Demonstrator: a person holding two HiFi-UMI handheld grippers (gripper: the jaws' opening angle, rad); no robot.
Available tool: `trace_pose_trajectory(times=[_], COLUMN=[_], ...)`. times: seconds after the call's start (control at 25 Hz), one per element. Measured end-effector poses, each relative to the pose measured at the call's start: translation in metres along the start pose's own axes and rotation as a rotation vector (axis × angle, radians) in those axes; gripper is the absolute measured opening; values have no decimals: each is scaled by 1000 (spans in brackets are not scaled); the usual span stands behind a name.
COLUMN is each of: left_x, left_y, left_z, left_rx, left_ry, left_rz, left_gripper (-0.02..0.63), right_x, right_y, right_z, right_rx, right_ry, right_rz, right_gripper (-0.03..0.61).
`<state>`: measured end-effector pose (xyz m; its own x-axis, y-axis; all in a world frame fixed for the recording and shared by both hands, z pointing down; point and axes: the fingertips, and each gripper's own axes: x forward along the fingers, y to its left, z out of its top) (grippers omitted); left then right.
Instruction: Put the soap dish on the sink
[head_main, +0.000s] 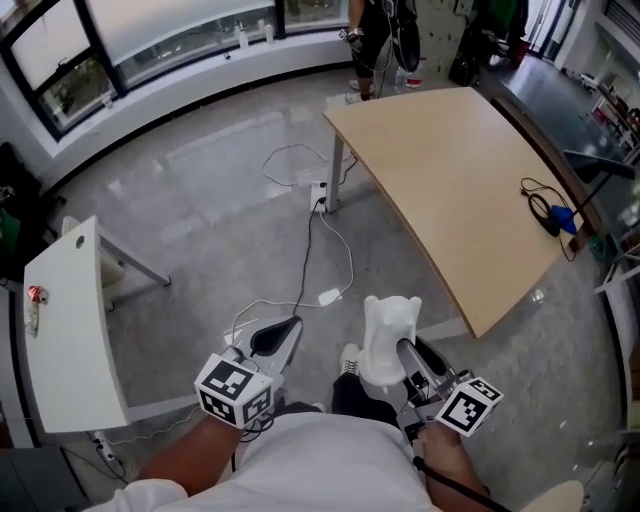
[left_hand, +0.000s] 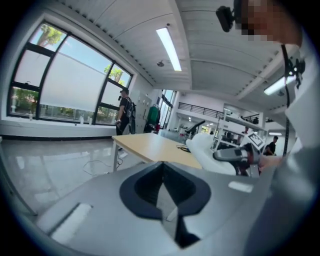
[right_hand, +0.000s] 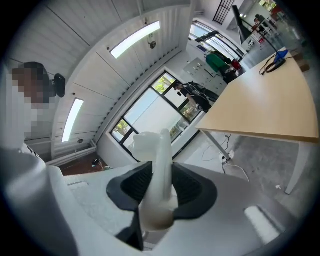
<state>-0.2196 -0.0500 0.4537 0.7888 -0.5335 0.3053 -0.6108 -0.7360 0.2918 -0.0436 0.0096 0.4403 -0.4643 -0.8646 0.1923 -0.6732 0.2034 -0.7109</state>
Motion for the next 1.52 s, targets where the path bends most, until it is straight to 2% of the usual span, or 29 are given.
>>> trace_pose_trajectory(times=[0.32, 0.56, 0.88, 1.24, 1.52], left_x=[33, 74, 120, 123, 127], left_y=[33, 41, 48, 43, 48], left_z=[37, 61, 86, 83, 87], left_rx=[-27, -52, -53, -21, -9], left_ry=[-51, -74, -84, -29, -21], left_rz=[114, 146, 169, 207, 233], left_gripper=[8, 8, 8, 8, 8], right_x=[62, 84, 95, 109, 121], right_y=[-20, -41, -78, -88, -93], right_z=[48, 84, 129, 123, 127], right_rx=[-7, -24, -34, 24, 24], right_ry=[75, 102, 79, 107, 125], right_rz=[102, 152, 167, 209, 233], right_gripper=[126, 126, 126, 126, 126])
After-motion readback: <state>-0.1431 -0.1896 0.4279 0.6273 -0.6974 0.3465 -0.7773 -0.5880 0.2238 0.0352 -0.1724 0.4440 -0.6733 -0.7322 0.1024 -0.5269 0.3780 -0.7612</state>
